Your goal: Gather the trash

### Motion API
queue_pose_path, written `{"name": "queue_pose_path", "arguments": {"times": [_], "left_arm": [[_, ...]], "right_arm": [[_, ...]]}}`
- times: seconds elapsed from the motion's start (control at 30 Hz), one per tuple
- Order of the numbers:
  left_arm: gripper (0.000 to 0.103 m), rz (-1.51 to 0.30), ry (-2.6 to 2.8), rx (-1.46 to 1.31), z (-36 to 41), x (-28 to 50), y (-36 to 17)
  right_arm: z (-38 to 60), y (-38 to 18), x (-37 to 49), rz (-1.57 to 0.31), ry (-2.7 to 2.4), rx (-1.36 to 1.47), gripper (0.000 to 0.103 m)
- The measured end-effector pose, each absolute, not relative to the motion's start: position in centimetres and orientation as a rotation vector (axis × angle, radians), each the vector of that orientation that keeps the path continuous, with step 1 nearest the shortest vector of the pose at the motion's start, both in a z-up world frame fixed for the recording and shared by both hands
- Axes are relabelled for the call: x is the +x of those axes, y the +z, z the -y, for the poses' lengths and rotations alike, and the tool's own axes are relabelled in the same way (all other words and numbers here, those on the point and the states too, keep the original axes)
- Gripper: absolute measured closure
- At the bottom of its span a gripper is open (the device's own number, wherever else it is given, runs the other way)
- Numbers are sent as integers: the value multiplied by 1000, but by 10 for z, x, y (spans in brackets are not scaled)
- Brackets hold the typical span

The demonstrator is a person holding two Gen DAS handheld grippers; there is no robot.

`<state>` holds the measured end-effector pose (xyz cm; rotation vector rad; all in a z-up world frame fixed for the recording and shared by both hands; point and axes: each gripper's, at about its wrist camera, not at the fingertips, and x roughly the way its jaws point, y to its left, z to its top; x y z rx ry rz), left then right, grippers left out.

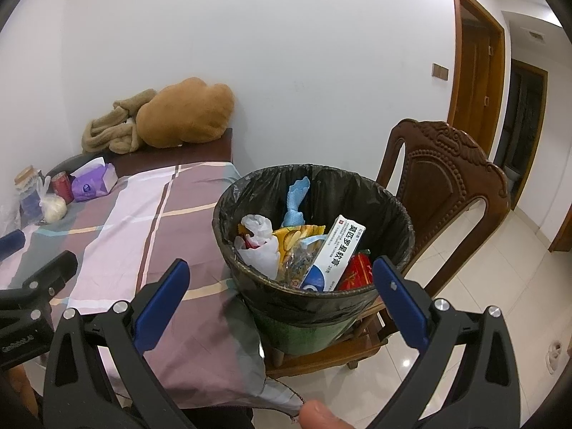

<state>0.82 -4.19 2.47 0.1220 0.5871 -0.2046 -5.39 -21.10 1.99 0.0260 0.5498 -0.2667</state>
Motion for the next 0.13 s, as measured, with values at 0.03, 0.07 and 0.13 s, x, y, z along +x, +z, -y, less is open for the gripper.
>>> {"name": "queue_pose_path", "arguments": {"times": [0.03,0.07,0.13], "left_arm": [[3,-596,-204,122,42,10,23],[3,-600,-202,122,42,12,22],[3,-600,-191,121,39,18,20]], "right_arm": [[211,20,-54,-549,-267,26,3],[212,21,-54,-545,-267,28,3],[214,26,-60,-489,-252,58,3]]}}
